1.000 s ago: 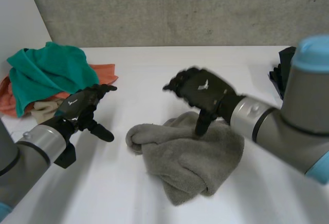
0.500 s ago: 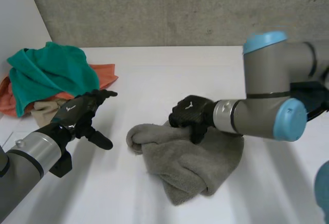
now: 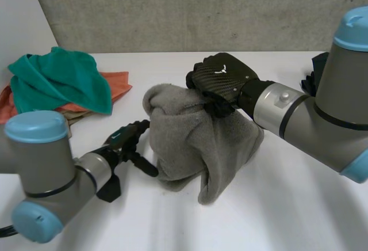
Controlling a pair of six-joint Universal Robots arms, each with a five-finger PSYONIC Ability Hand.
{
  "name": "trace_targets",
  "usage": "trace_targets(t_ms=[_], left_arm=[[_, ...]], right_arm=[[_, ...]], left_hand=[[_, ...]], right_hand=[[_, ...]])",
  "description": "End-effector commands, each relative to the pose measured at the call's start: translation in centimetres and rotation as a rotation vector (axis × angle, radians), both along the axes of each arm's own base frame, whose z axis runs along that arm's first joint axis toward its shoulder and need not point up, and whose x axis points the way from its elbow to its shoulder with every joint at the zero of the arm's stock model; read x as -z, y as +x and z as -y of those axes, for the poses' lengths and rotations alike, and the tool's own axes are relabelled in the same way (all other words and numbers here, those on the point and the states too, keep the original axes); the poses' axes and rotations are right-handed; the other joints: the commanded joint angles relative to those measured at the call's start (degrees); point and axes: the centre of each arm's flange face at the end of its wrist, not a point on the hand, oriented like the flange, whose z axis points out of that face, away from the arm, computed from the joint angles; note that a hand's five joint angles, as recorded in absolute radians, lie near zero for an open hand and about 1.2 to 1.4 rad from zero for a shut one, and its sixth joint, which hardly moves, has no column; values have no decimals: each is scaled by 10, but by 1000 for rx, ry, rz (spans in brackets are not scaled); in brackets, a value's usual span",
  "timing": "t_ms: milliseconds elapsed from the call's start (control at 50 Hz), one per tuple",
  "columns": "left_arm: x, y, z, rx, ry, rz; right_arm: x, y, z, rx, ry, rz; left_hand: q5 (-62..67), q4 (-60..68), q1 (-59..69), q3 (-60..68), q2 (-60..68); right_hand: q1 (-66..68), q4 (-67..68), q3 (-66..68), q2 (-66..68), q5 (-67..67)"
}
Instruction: Fold the laundry.
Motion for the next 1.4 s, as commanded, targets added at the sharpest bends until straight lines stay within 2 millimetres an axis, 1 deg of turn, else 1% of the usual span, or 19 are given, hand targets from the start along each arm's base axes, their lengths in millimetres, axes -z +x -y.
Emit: trace_targets(t_ms=[20, 160, 280, 340, 360, 420, 500, 580, 600, 680, 760, 820, 900, 1040, 1100, 1140, 1160, 1220, 1400], left_arm=[[8, -23, 10, -32, 88, -114], [13, -26, 25, -91, 157, -194], [14, -45, 17, -1, 240, -314], [9, -58, 17, 77, 254, -383], [3, -64, 22, 105, 237, -419], [-12, -69, 36, 125, 175, -463], [-56, -65, 69, 83, -1, -511], [-119, -48, 102, -23, -262, -520], [-147, -42, 107, -53, -371, -512], [-203, -34, 102, -71, -609, -463], [-225, -39, 88, -18, -770, -383], [-218, -43, 82, 24, -797, -315], [-182, -50, 70, 118, -755, -186], [-77, -44, 42, 235, -558, 75], [-49, -37, 24, 276, -490, 165], [-39, -33, 11, 302, -460, 207], [-36, -30, 2, 318, -447, 234], [-35, -24, -15, 349, -444, 273], [-49, -12, -43, 379, -481, 314]], right_arm=[[2, -10, -2, -6, 25, -9], [8, -19, -7, -31, 62, -11], [18, -17, -11, -82, 91, -8], [26, -15, -1, -75, 85, -8], [26, -14, 3, -64, 76, -5], [23, -12, 26, -17, 12, 13], [-8, -10, 63, 104, -169, 104], [-52, -13, 93, 235, -389, 293], [-61, -15, 97, 255, -429, 339], [-97, -23, 98, 283, -642, 591], [-100, -22, 84, 224, -719, 690], [-84, -21, 78, 195, -692, 663], [-45, -20, 71, 155, -568, 559], [52, -31, 48, 156, -217, 273], [85, -45, 33, 188, -111, 93], [92, -50, 28, 191, -86, 30], [97, -59, 23, 194, -30, -75], [90, -64, 21, 194, 2, -136], [33, -63, 34, 198, 30, -161]], left_hand=[[-28, -18, -18, -24, -19], [-28, -18, -18, -24, -19], [-9, 0, 1, -5, -1], [138, 148, 148, 143, 147], [325, 335, 336, 330, 334], [647, 657, 658, 652, 656], [672, 682, 682, 676, 681], [672, 682, 682, 676, 681], [672, 682, 682, 676, 681], [672, 682, 682, 676, 681], [672, 682, 682, 676, 681], [672, 682, 682, 676, 681], [672, 682, 682, 676, 681], [672, 682, 682, 676, 681], [672, 682, 682, 676, 681], [672, 682, 682, 676, 681], [672, 682, 682, 676, 681], [672, 682, 682, 676, 681], [672, 682, 682, 676, 681]], right_hand=[[171, 114, 123, 127, 144], [171, 114, 123, 127, 144], [171, 114, 123, 127, 144], [171, 114, 123, 127, 144], [171, 114, 123, 127, 144], [171, 114, 123, 127, 144], [171, 114, 123, 127, 144], [171, 114, 123, 127, 144], [171, 114, 123, 127, 144], [171, 114, 123, 127, 144], [171, 114, 123, 127, 144], [171, 114, 123, 127, 144], [171, 114, 123, 127, 144], [171, 114, 123, 127, 144], [94, 37, 46, 50, 66], [13, -44, -35, -31, -14], [-199, -256, -246, -243, -226], [-353, -410, -401, -397, -381], [-470, -527, -518, -514, -498]])
